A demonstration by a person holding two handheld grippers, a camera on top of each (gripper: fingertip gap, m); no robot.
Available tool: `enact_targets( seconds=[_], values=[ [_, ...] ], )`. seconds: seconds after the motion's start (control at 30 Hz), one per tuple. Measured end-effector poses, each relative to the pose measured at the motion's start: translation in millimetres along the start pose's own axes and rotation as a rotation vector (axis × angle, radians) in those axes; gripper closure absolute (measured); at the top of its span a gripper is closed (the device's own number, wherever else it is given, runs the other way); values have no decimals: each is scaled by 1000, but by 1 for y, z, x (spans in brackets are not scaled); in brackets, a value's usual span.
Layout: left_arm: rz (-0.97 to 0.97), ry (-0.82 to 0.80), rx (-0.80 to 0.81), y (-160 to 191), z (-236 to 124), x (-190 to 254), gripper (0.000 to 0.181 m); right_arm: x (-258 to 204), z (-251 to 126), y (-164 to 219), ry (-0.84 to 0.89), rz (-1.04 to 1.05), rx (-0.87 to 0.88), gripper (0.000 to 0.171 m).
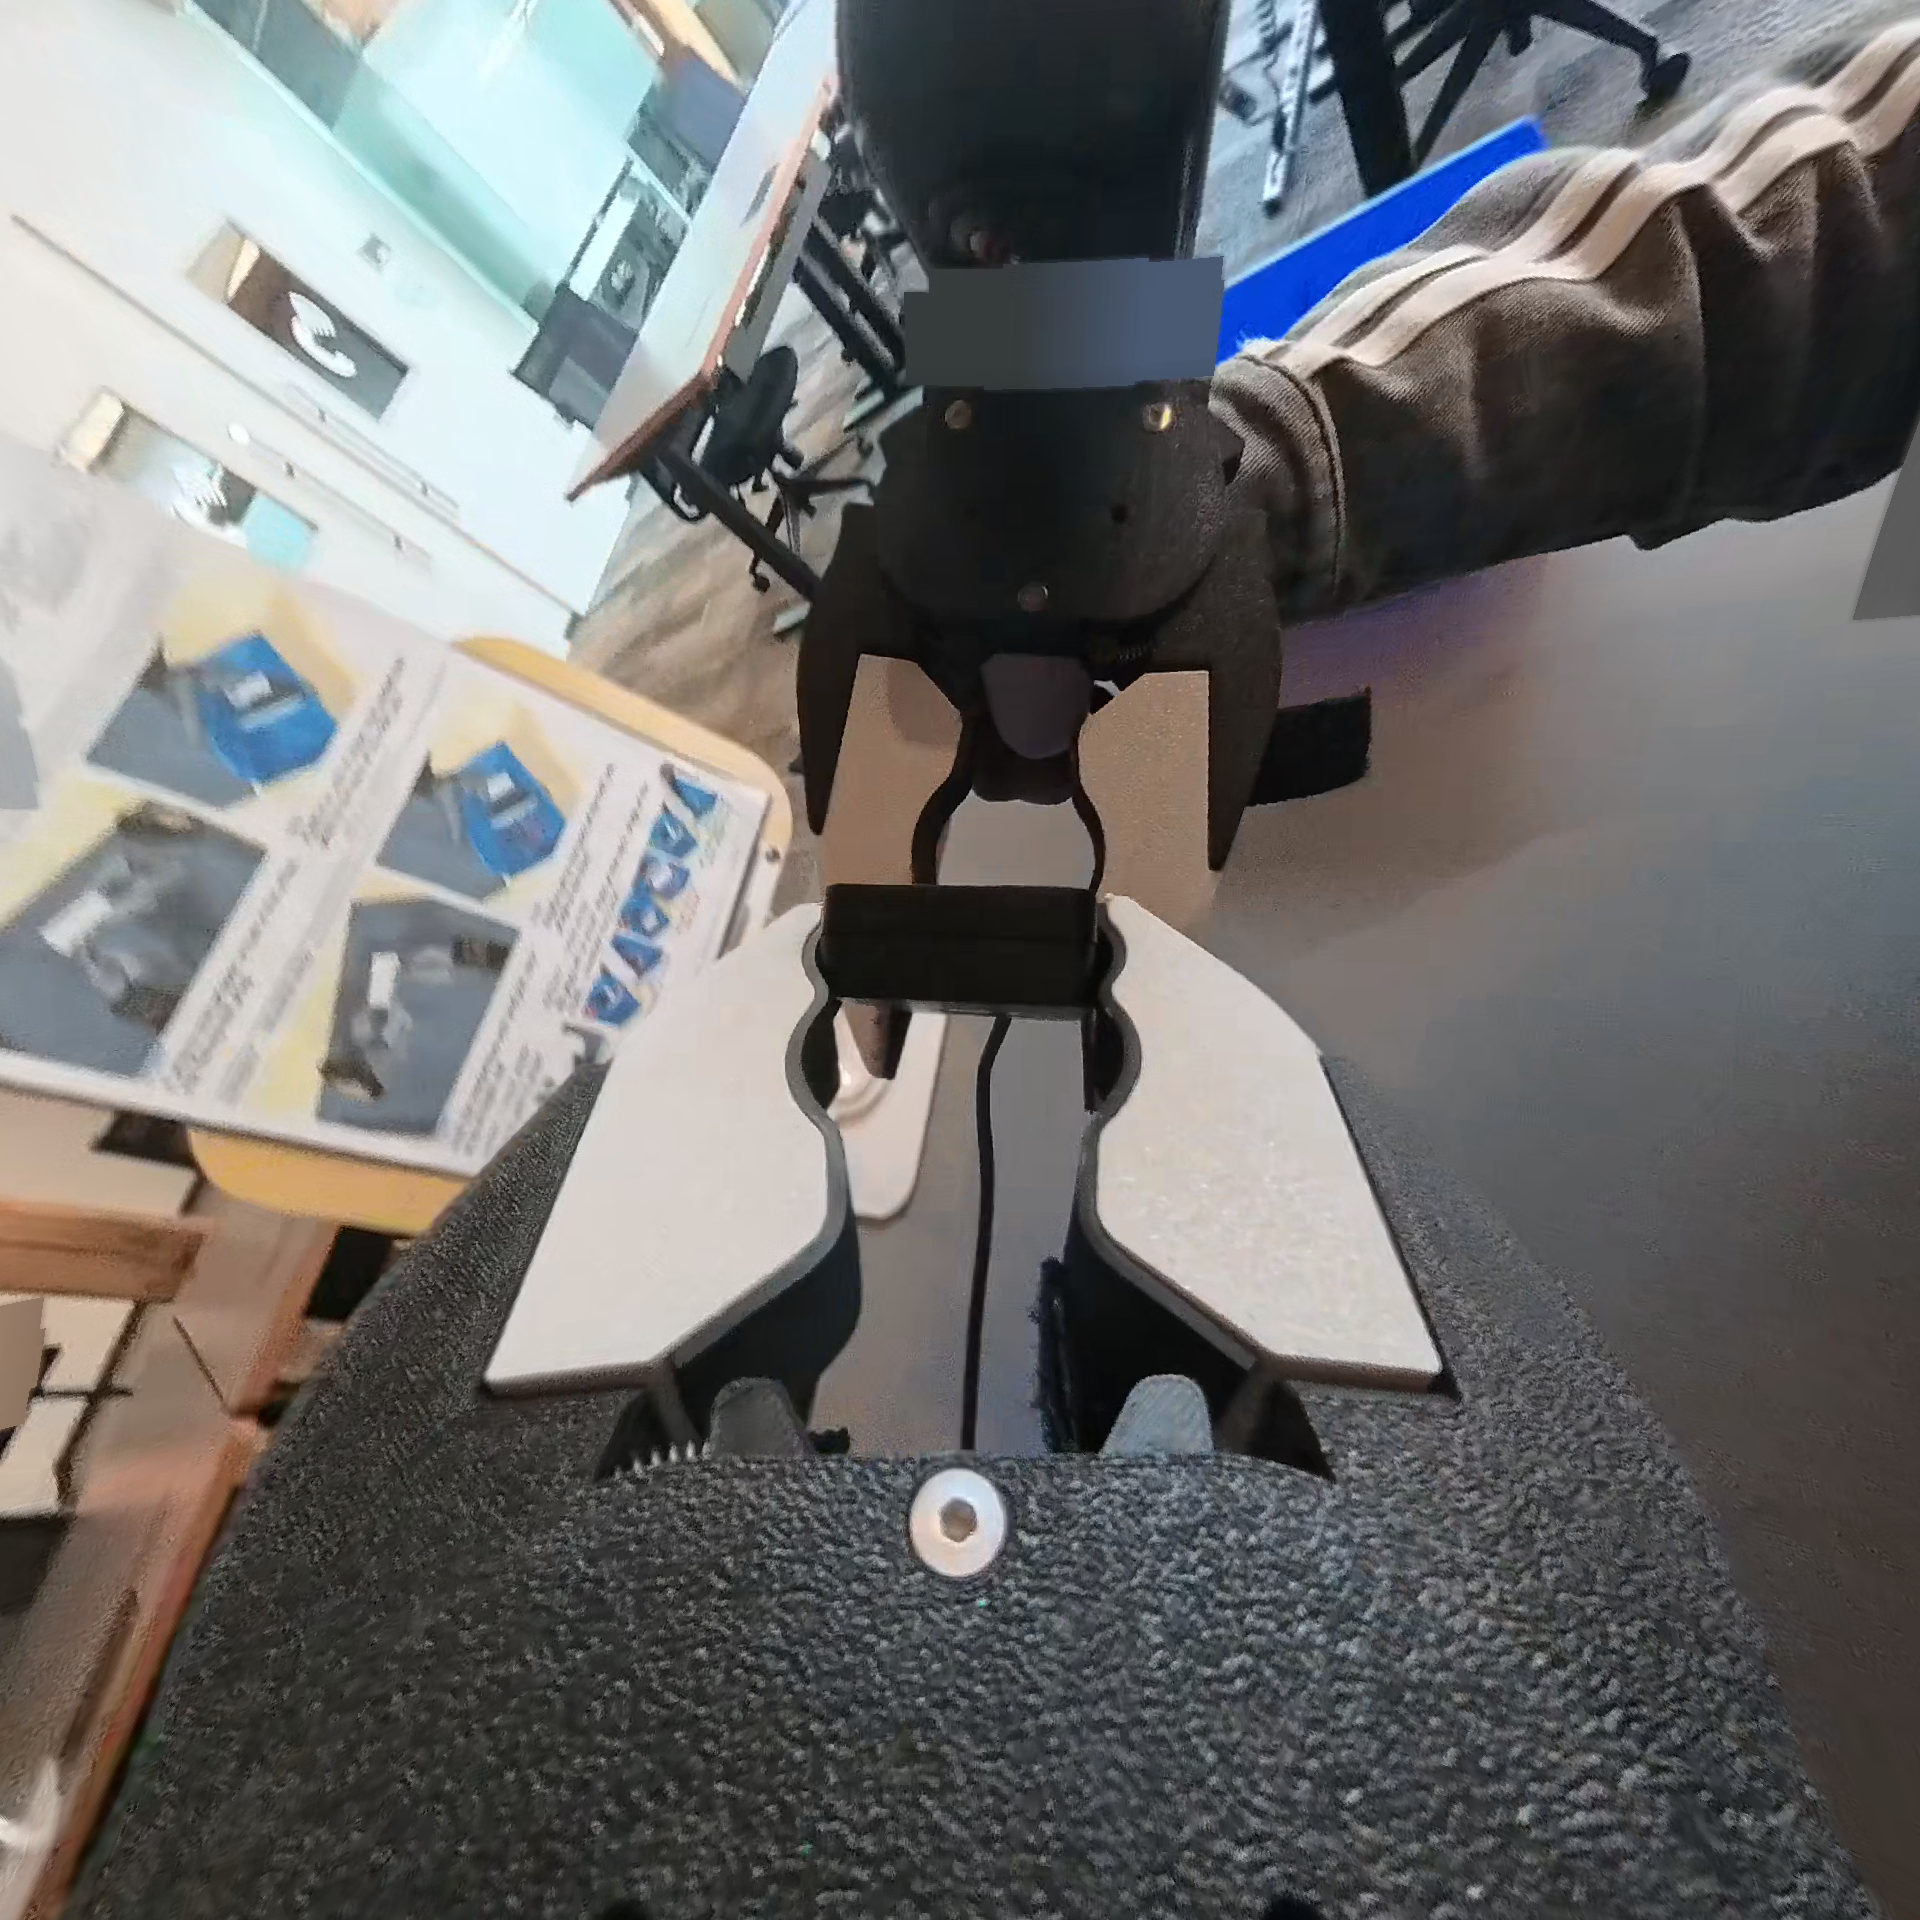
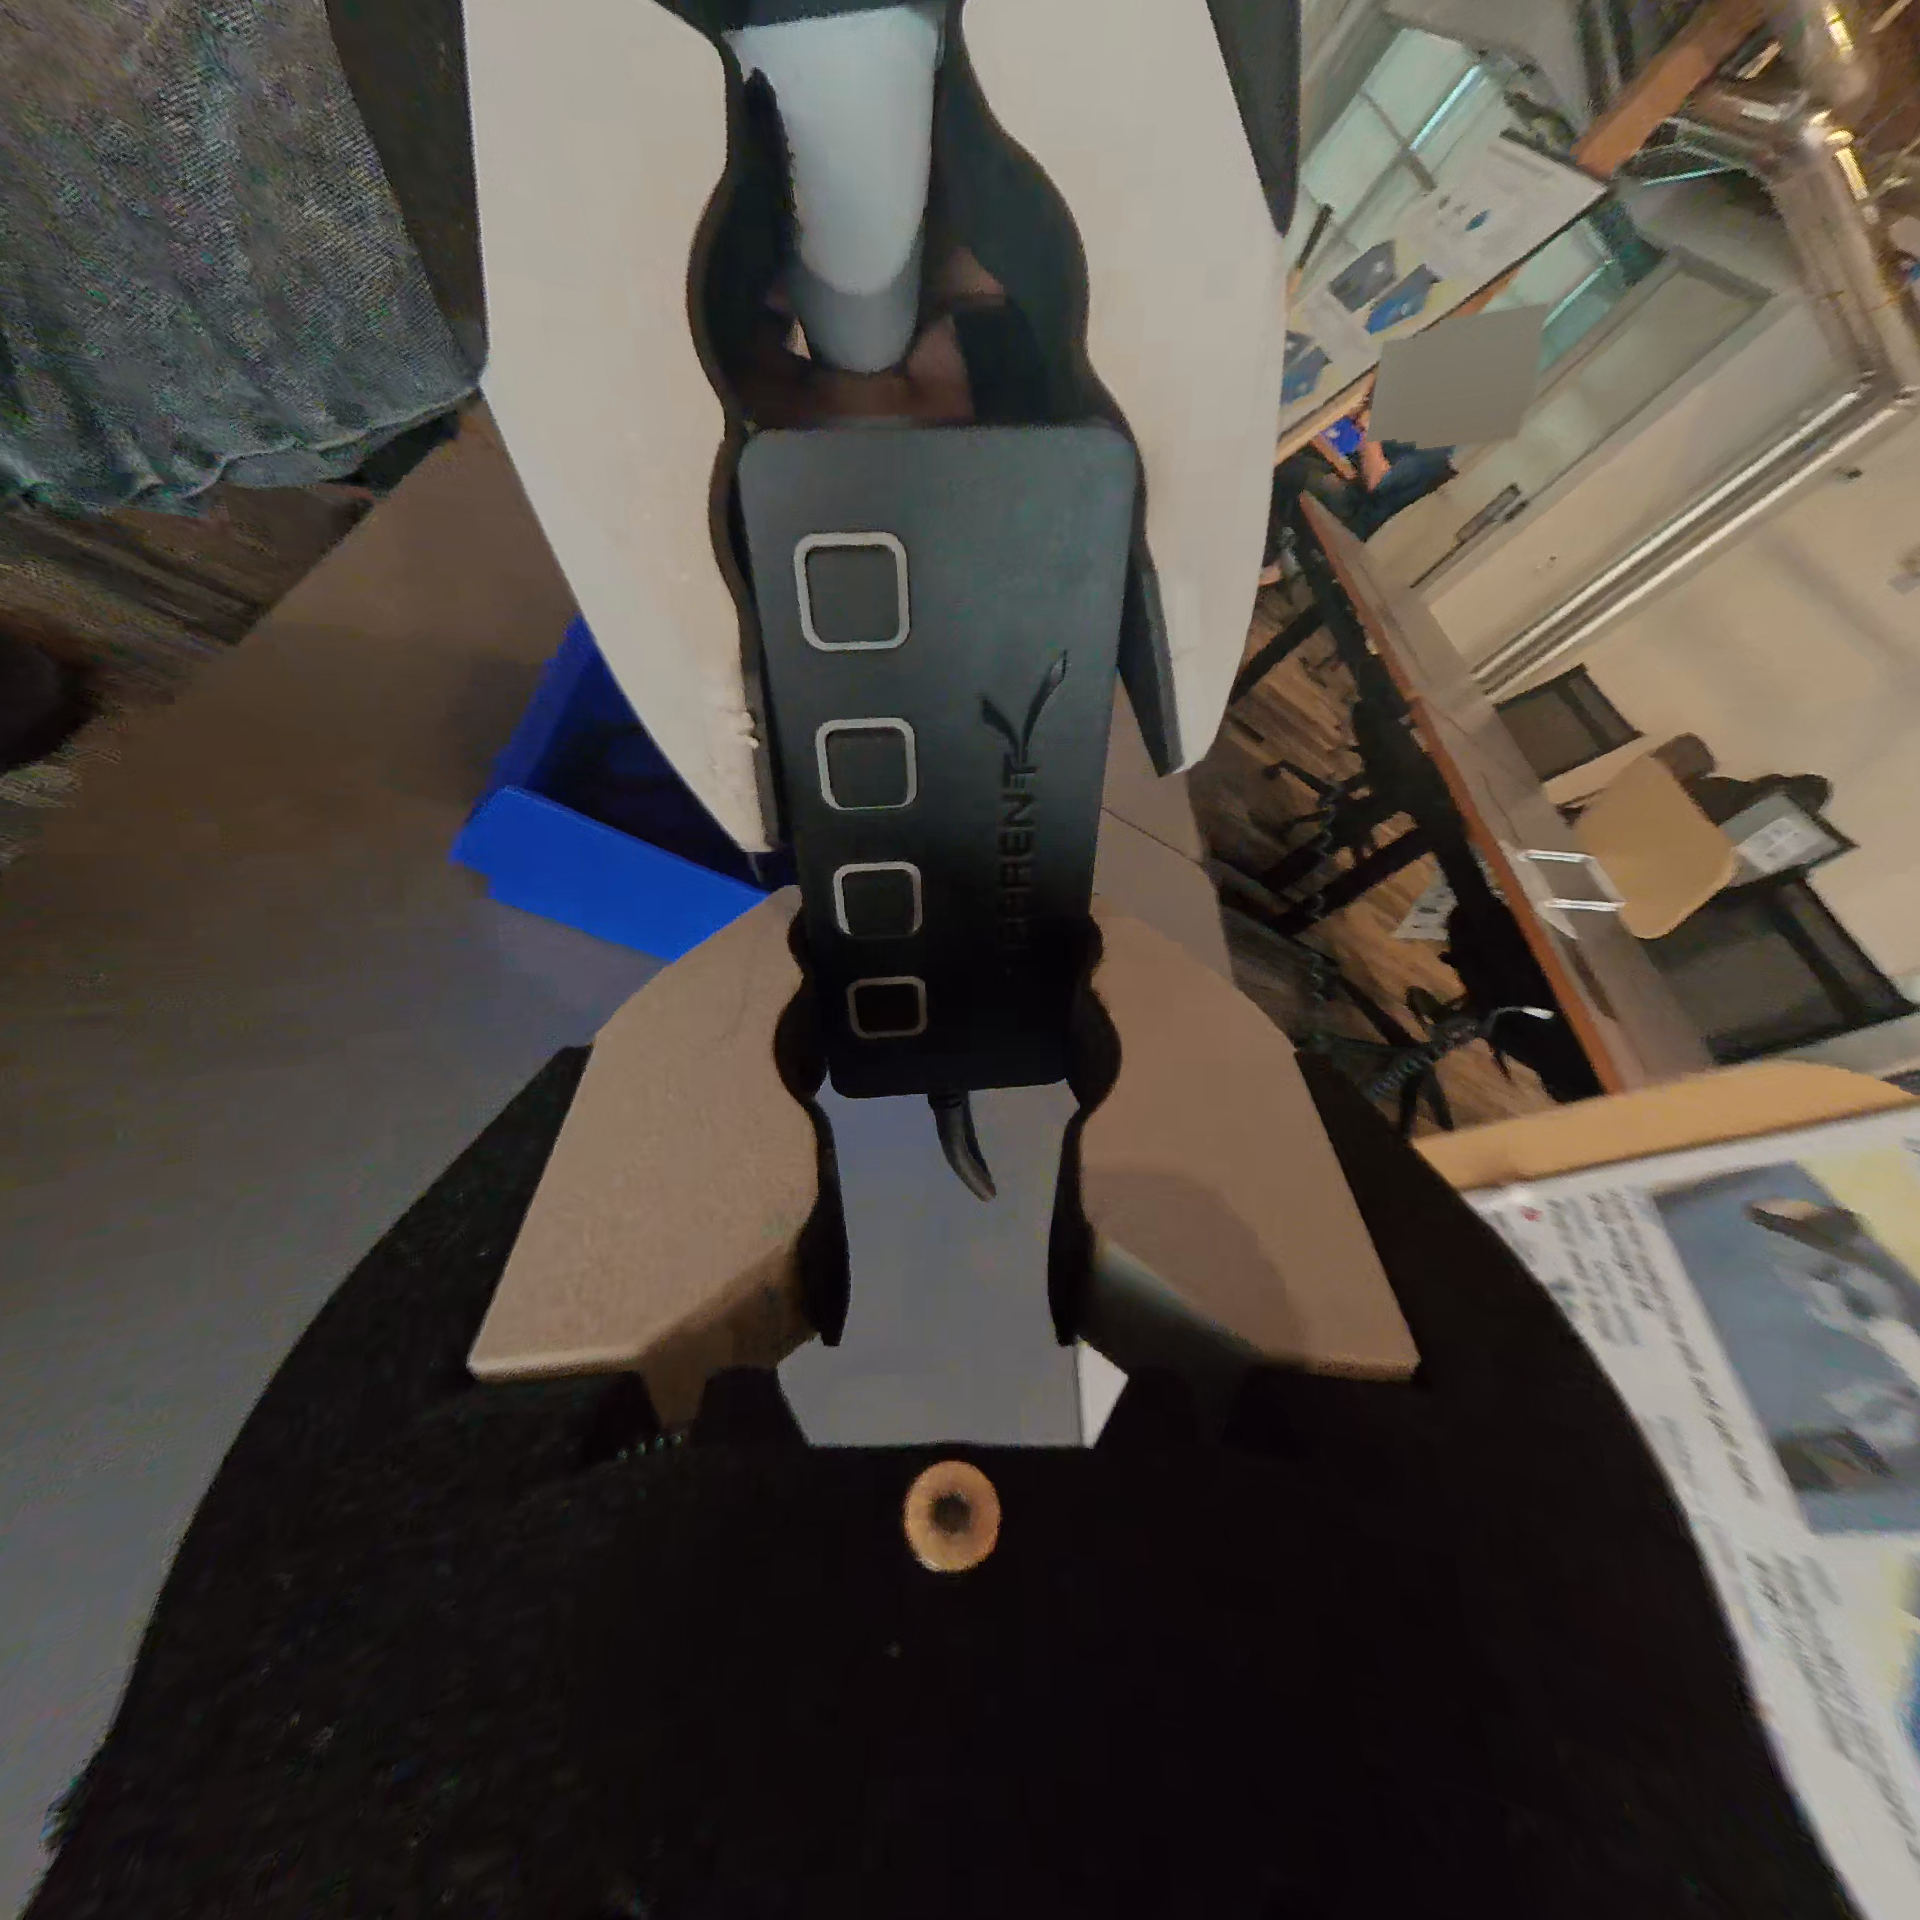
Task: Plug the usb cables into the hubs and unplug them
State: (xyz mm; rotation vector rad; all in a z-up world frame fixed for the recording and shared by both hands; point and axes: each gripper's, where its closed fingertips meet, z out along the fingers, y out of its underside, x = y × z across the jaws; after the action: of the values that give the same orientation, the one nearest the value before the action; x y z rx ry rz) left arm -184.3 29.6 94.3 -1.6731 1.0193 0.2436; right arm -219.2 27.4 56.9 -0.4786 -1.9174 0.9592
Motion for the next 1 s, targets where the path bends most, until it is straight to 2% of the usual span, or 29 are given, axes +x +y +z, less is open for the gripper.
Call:
enact_targets(
  seconds=[0.3, 0.43, 0.53, 0.63, 0.77, 1.0],
  values=[
    [173, 6, 192, -115, 50, 7, 135, 15, -128, -15, 143, -104, -168, 128],
    [157, 28, 356, -161, 76, 20, 135, 10, -191, -14, 209, -112, -275, 128],
    [156, 74, 422, -185, 95, 37, 135, -3, -220, -4, 200, -67, -334, 128],
    [122, 95, 444, -180, 111, 52, 136, -17, -225, 16, 181, -24, -366, 128],
    [29, 102, 447, -150, 121, 65, 136, -33, -208, 42, 120, 26, -388, 128],
    [-127, 64, 495, -98, 102, 72, 136, -51, -156, 55, 12, 88, -318, 127]
  ],
)
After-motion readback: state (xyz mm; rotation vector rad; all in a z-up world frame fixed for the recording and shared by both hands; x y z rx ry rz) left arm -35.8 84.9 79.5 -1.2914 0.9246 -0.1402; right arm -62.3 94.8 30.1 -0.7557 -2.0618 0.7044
